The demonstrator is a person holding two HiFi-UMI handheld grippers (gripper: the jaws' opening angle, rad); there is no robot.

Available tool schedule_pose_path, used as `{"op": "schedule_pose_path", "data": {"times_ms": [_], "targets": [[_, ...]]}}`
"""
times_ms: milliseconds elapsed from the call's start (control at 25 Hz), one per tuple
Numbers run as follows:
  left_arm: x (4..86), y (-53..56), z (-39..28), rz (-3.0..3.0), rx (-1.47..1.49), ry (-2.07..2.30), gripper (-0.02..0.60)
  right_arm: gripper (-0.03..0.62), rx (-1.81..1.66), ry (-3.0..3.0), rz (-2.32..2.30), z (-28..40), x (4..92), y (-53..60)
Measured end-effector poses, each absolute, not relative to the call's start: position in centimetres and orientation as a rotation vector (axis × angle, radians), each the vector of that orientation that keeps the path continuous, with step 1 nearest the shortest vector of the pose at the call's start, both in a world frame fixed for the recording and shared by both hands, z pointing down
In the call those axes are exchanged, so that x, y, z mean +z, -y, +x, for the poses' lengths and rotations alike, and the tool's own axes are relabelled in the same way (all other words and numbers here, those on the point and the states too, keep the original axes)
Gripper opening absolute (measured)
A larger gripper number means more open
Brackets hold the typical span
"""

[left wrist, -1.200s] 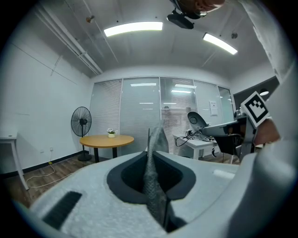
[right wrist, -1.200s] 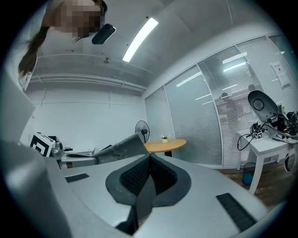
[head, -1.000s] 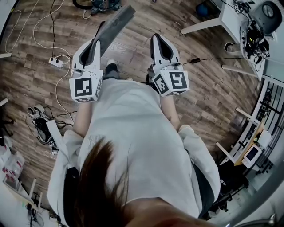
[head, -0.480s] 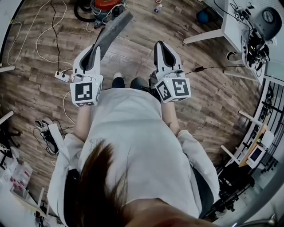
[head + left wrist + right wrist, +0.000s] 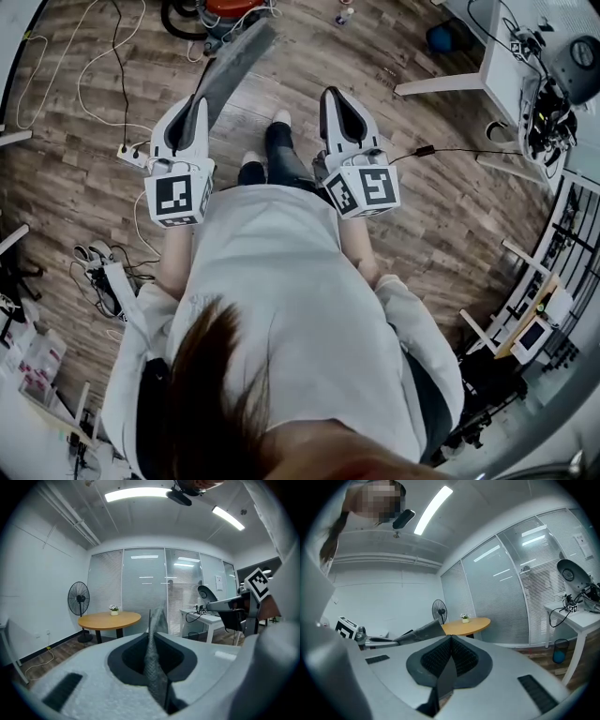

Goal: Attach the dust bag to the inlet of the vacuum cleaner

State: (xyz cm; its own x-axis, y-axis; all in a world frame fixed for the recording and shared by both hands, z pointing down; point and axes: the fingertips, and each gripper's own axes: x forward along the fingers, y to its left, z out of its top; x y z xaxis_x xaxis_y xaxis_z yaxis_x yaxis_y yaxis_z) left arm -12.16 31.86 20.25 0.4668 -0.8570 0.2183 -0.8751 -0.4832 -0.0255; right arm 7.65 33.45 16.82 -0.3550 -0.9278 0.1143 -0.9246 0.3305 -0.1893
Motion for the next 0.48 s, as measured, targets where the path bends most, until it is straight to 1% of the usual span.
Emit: {"op": "schedule_pose_path", "data": {"times_ms": [480], "targets": [[19.7, -21.2, -10.4, 2.494, 0.276, 1.729, 0.04, 0.003, -0.318, -2.633, -1.639, 11.1, 15.6, -20.2]]}}
